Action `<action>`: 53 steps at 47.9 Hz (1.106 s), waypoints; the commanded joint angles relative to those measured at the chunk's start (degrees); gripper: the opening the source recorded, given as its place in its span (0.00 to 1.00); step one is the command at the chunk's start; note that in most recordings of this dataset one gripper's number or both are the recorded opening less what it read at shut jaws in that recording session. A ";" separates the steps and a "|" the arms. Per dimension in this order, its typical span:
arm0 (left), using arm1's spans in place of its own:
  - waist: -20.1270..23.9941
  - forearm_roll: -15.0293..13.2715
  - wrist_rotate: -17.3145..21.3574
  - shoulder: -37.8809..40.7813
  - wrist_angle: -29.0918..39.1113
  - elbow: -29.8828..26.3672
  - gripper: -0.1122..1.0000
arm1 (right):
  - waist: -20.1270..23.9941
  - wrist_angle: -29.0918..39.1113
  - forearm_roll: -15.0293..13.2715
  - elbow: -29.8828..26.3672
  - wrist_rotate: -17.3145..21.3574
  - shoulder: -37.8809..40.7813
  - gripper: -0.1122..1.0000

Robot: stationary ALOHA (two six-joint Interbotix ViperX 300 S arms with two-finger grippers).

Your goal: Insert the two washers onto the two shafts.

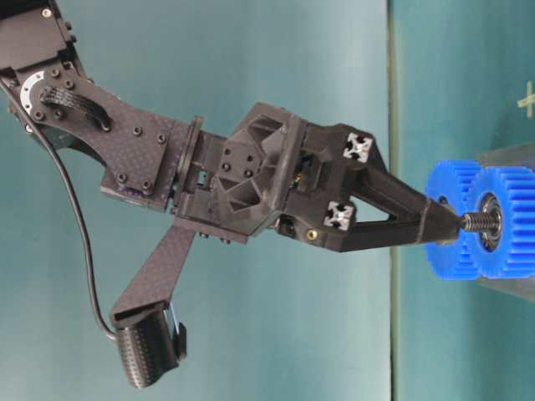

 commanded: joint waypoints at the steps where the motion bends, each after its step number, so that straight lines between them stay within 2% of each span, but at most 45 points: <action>1: -0.09 0.09 -0.09 0.09 -0.35 -1.23 0.11 | 0.26 -0.18 -0.09 -1.32 -0.53 -1.05 0.39; 53: -0.18 0.09 -0.09 0.00 -0.35 -1.14 0.11 | -0.26 1.05 0.09 -1.14 -0.09 0.62 0.39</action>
